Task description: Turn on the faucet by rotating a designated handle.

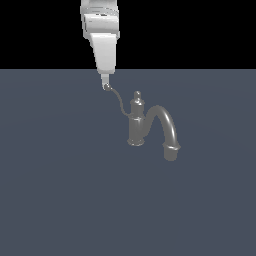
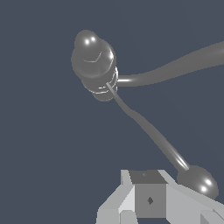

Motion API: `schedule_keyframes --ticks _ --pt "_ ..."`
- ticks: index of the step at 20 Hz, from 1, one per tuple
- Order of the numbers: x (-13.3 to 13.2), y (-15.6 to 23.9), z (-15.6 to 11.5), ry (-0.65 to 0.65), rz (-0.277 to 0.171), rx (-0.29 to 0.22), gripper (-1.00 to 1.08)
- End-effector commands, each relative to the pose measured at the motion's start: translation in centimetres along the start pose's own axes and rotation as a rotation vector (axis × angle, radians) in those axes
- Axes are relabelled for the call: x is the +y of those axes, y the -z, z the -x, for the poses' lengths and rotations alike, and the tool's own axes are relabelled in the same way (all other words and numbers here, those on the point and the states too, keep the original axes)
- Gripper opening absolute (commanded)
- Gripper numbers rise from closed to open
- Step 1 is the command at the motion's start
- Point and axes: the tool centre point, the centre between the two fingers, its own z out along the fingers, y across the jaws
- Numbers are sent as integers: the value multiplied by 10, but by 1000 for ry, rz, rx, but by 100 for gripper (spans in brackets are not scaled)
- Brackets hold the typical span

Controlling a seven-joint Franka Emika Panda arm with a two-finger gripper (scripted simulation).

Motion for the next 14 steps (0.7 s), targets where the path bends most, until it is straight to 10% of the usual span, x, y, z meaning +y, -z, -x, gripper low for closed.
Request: schedule_keyframes --ticks 1,14 --pt "5 0 -5 -1 2 0 -100" --pt "44 0 -39 3 7 0 -100"
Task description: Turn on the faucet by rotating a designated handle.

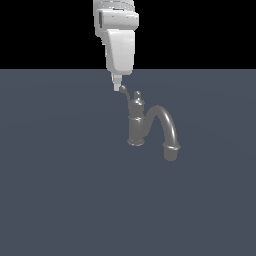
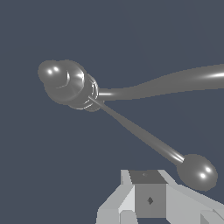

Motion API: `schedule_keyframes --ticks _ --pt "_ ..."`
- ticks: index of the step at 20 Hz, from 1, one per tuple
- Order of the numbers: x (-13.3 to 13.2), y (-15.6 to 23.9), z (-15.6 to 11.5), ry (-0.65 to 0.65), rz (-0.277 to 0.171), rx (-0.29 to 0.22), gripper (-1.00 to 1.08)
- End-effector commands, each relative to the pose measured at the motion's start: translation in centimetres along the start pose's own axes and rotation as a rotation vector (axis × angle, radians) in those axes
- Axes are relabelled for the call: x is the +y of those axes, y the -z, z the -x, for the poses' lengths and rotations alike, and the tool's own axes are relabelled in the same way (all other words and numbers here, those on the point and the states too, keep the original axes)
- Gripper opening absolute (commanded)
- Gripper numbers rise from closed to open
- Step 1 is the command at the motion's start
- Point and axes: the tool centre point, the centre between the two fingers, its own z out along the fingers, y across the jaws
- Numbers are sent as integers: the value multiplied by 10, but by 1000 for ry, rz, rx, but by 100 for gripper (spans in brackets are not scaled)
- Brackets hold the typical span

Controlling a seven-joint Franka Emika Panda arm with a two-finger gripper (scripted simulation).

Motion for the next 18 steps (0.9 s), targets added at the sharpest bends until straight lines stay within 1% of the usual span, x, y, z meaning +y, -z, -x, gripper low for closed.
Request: schedule_keyframes --ticks 1,10,11,12,18 --pt "12 -1 -13 -12 9 1 -100" --pt "42 -1 -38 -8 13 0 -100" --pt "42 -1 -38 -8 13 0 -100" --pt "34 0 -28 7 7 1 -100" --pt "35 0 -65 2 9 1 -100"
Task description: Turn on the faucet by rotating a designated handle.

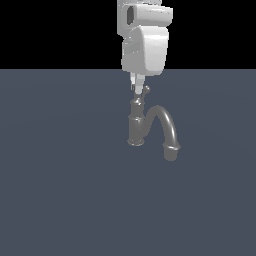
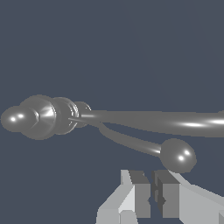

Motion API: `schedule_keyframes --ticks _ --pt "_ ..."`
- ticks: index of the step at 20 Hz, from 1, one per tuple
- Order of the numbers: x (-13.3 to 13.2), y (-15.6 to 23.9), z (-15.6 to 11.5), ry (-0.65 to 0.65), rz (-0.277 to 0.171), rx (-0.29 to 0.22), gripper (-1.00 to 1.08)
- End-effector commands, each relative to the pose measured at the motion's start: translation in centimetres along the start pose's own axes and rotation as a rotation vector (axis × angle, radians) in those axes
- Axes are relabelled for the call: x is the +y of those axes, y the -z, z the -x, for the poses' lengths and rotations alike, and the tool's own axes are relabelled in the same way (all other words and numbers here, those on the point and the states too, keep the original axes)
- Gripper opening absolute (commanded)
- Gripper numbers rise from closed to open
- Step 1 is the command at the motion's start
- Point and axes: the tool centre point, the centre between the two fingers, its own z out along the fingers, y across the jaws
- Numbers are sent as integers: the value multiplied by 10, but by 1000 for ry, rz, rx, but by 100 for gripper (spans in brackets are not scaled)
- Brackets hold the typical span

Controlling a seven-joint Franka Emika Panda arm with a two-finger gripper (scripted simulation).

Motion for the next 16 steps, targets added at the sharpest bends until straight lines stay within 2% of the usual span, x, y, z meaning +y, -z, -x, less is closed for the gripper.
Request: schedule_keyframes --ticks 1,12,13,14,16 --pt "3 -1 -26 -21 0 1 -100" --pt "7 -2 -90 -30 4 1 -100" --pt "7 -2 -90 -30 4 1 -100" --pt "-1 0 -69 0 1 -1 -100" --pt "-5 0 -75 -2 1 -1 -100"
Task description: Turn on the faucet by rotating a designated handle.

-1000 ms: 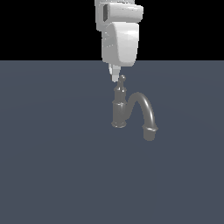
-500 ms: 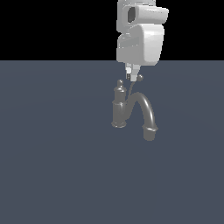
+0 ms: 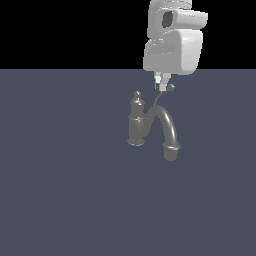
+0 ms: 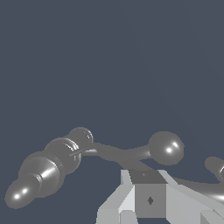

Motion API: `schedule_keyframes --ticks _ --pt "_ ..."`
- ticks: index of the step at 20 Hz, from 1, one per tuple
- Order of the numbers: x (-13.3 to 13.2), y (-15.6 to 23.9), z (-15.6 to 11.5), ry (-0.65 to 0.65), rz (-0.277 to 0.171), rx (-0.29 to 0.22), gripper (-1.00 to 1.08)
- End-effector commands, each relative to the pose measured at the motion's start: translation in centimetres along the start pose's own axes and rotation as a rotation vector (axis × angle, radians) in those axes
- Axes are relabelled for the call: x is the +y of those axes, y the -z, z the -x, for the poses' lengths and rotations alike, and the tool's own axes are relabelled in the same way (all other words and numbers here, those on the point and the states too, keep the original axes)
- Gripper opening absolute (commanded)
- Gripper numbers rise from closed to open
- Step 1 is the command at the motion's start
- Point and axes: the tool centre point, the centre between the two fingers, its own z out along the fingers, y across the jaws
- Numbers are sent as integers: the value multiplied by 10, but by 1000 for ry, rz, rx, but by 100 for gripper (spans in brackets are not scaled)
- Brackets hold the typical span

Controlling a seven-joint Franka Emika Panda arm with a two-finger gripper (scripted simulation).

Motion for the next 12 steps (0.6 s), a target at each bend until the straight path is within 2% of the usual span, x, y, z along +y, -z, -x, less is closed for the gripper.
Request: schedule_keyframes --ticks 1,12 --pt "-3 0 -9 -7 0 1 -100" --pt "-27 -1 -41 -18 1 1 -100"
